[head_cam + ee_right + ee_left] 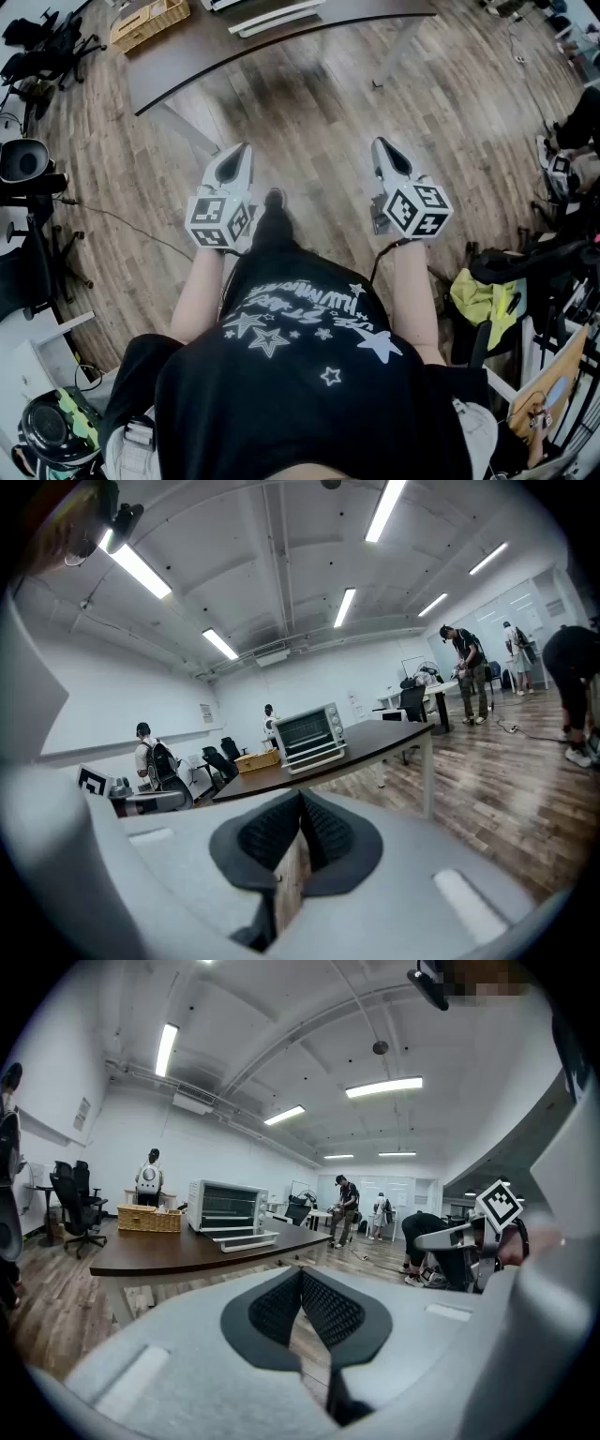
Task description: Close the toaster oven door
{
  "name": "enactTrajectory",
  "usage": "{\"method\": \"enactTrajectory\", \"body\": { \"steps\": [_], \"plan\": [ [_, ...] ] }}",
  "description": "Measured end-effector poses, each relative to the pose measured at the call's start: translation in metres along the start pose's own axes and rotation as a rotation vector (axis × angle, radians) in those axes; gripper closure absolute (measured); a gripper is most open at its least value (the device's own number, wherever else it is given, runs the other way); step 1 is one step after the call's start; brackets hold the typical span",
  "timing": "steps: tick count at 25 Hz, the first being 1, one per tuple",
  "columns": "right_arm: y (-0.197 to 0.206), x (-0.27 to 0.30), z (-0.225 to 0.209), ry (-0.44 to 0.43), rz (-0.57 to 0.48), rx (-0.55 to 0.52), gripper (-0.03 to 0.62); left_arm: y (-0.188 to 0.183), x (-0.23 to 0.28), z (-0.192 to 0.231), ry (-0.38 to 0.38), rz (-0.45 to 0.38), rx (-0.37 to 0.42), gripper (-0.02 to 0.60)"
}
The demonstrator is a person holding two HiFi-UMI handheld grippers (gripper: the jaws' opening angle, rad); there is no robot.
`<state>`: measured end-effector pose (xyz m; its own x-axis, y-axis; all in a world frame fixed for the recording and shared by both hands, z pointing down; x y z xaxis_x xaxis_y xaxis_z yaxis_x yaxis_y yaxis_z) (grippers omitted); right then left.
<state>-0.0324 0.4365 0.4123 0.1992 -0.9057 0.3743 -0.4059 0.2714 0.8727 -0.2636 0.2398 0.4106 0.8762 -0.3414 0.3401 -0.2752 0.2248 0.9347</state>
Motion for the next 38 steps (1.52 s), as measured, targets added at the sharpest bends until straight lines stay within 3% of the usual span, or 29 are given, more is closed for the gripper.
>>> {"method": "enactTrajectory", "body": {
  "steps": [10, 17, 26, 33, 38],
  "plan": [
    [-0.001, 0.002, 0.004, -0.005, 0.001, -0.006, 0.589, 0.002, 0.0, 0.0, 0.002, 0.002, -0.005, 0.571],
    [-0.009, 0.028, 0.0, 0.01, 0.006, 0.003, 0.589, -0.003, 0.018, 0.022, 0.007, 0.006, -0.013, 0.571],
    [-0.056, 0.123, 0.005, 0.027, -0.048, -0.006, 0.589, -0.03, 0.079, 0.106, 0.011, 0.021, -0.023, 0.571],
    [-0.097, 0.197, 0.012, 0.055, -0.035, -0.011, 0.505, -0.063, 0.129, 0.176, 0.032, 0.024, -0.028, 0.571],
    [-0.104, 0.238, 0.013, 0.07, -0.001, 0.002, 0.442, -0.068, 0.154, 0.21, 0.044, 0.042, -0.036, 0.571]
  ]
}}
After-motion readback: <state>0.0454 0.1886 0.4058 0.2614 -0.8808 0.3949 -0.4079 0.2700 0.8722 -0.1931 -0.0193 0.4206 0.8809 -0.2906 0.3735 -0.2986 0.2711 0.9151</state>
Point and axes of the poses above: the fingertips, and each gripper's own axes: x forward along the fingers, z to its left, y out of its underside, the point moved 5 cm from there along -x, backward along the fingers, and after that the axes turned 6 degrees about z, right-handed, at the moved point
